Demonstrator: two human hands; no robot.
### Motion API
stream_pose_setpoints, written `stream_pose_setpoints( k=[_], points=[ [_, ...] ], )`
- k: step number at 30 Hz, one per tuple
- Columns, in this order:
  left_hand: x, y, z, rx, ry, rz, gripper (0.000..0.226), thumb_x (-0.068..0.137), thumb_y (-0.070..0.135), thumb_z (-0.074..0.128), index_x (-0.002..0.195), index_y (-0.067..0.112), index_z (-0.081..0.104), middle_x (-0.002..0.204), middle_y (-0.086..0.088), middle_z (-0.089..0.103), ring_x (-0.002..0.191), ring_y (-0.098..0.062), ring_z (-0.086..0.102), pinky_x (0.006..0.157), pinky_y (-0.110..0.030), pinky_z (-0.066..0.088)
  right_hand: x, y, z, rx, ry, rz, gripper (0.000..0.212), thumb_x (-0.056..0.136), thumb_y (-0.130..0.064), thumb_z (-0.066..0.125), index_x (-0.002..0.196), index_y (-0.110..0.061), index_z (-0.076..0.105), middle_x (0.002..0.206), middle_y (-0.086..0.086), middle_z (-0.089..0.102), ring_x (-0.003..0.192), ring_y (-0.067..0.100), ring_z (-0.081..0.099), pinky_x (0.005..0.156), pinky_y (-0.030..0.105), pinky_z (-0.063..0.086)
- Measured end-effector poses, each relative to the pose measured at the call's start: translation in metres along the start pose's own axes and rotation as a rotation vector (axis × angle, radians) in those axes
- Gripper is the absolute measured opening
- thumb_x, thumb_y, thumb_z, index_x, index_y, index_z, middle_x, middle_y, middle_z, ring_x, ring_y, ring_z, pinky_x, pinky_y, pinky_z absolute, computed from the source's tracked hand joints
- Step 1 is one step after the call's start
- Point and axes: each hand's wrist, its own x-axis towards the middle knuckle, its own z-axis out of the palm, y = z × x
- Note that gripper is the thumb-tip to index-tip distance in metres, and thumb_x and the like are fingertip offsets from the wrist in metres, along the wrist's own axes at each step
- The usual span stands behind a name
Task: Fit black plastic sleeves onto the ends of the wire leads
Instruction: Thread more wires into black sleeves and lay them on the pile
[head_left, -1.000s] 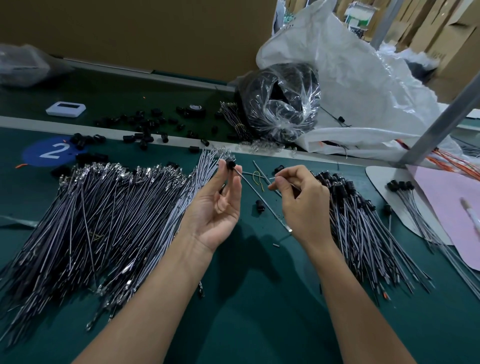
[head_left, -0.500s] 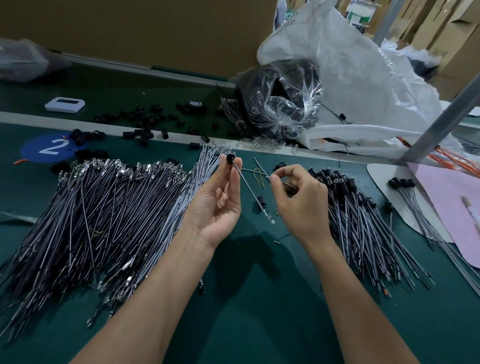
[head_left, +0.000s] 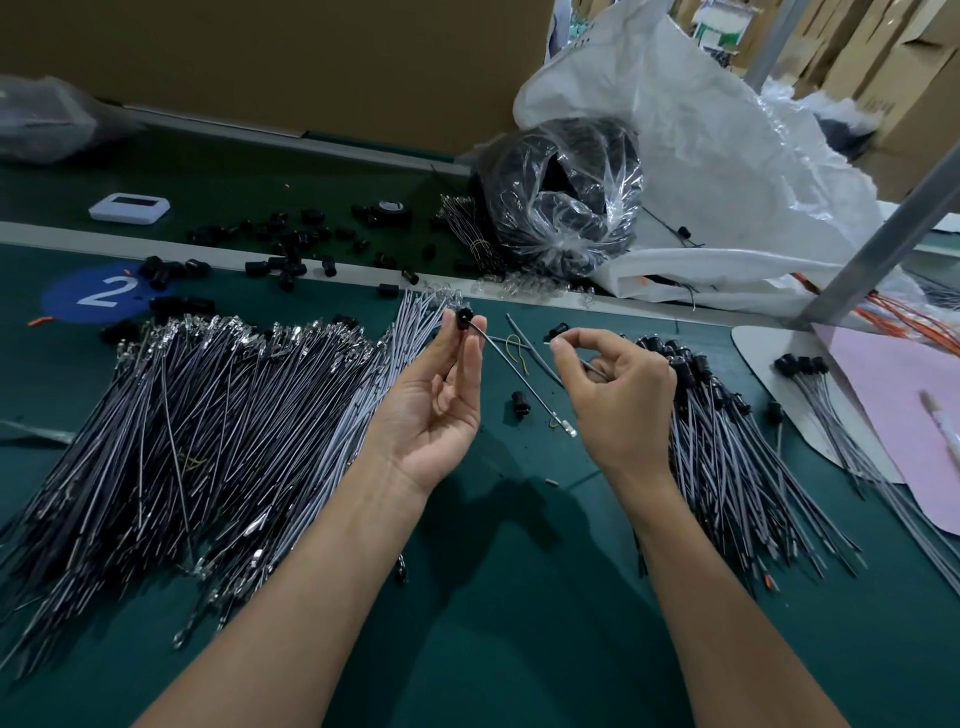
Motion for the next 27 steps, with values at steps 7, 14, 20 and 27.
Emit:
stream_pose_setpoints(
  k=[7,14,20,27],
  points=[
    [0.0003,-0.0012,0.0012,-0.012,0.005,0.000,0.036,0.062,0.001,0.076,0.096,-0.008,0.066,0.084,-0.016,0.071,0.069,-0.017,0.073,0.051,-0.020,0.056,-0.0001,-0.0025,-0.0003,-0.020,0.009,-0.019,0.009,0.088,-0.021,0.071,0.080,-0.017,0.073,0.042,0.009,0.041,0.040,0.010,0.025,0.047,0.024,0.026],
    [0.0012,0.0001,-0.0014,-0.007,-0.005,-0.015,0.020,0.069,0.003,0.074,0.085,-0.008,0.070,0.085,-0.016,0.071,0.067,-0.017,0.073,0.055,-0.021,0.058,-0.0013,-0.0028,0.0026,-0.037,0.016,-0.025,0.010,0.088,-0.023,0.071,0.081,-0.016,0.073,0.042,0.001,0.038,0.039,0.011,0.027,0.046,0.025,0.027],
    [0.0003,-0.0015,0.0004,-0.052,-0.017,-0.024,0.039,0.068,0.003,0.073,0.104,-0.007,0.063,0.084,-0.016,0.072,0.069,-0.018,0.074,0.052,-0.021,0.057,-0.0021,-0.0009,0.0032,-0.048,0.002,-0.039,0.011,0.088,-0.025,0.072,0.080,-0.017,0.073,0.042,-0.008,0.034,0.038,0.010,0.026,0.047,0.024,0.026],
    [-0.0009,-0.0013,0.0025,-0.044,-0.008,-0.024,0.048,0.065,0.004,0.074,0.110,-0.007,0.061,0.081,-0.015,0.072,0.066,-0.017,0.073,0.051,-0.020,0.056,-0.0029,0.0010,0.0046,-0.044,-0.012,-0.041,0.012,0.088,-0.026,0.071,0.081,-0.016,0.073,0.042,-0.008,0.035,0.037,0.011,0.028,0.047,0.022,0.025]
  ],
)
